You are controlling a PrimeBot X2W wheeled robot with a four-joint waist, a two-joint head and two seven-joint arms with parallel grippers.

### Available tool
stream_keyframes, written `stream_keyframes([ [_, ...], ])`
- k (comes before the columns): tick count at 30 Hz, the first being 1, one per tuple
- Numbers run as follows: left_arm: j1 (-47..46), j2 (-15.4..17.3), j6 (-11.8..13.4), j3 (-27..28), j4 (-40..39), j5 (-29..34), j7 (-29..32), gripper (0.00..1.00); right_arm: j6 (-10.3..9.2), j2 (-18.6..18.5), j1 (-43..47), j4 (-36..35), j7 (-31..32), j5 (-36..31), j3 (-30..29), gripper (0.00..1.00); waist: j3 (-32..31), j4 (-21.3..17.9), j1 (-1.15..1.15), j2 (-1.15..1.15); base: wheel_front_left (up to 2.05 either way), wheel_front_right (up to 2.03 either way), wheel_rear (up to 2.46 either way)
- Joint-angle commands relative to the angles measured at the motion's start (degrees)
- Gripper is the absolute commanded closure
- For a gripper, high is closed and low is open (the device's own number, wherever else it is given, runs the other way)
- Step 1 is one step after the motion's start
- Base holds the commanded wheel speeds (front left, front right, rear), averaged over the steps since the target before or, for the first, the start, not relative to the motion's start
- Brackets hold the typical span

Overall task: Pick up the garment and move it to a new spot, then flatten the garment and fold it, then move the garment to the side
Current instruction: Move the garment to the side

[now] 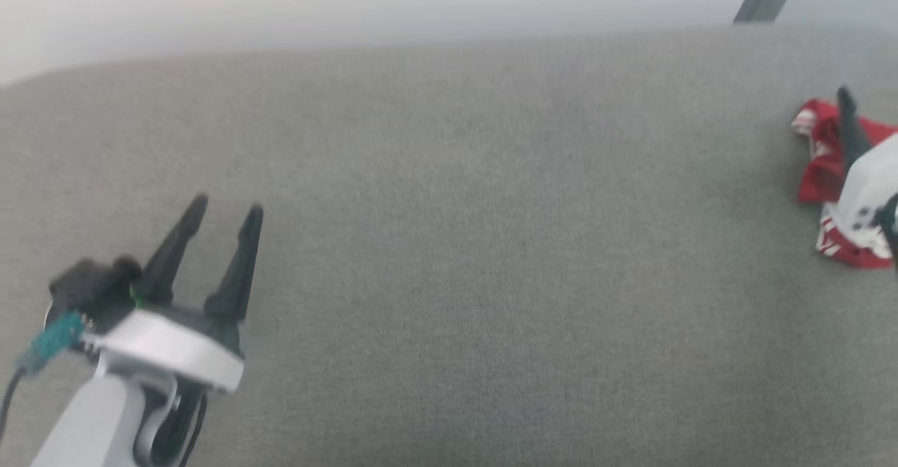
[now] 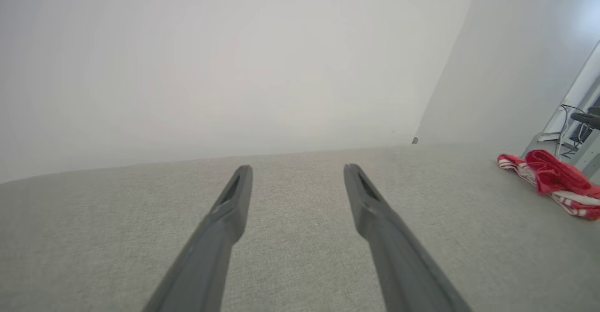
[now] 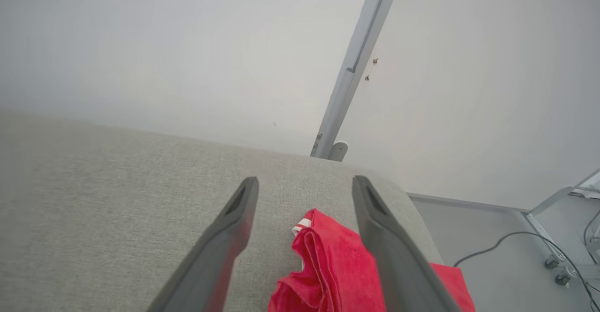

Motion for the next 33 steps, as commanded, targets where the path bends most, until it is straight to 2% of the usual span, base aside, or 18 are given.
stream_keyframes([
  [1,2.13,0.03,-0.08,0.88,-0.05,1.0,-0.2,0.0,-0.13,0.26,2.17,-1.3,-1.03,1.11,0.83,0.0,-3.31,0.96,0.0,0.0,0.0,0.0,0.0],
  [13,14.68,-1.1,-0.08,9.59,-1.7,4.01,-0.2,0.0,-0.12,2.78,19.11,-12.07,-3.47,5.73,0.78,0.0,-10.59,2.34,0.0,0.0,0.0,0.0,0.0],
  [24,21.95,-2.11,-0.08,15.15,-3.5,5.24,-0.2,0.0,-0.12,8.29,34.03,-26.11,-3.53,2.64,-5.95,0.0,-12.34,3.2,0.0,0.0,0.0,0.0,0.0],
  [33,23.6,-2.77,-0.08,16.53,-3.85,5.58,-0.2,0.0,-0.12,12.38,40.81,-32.36,-3.52,0.98,-9.34,0.0,-12.7,3.22,0.0,0.0,0.0,0.0,0.0],
])
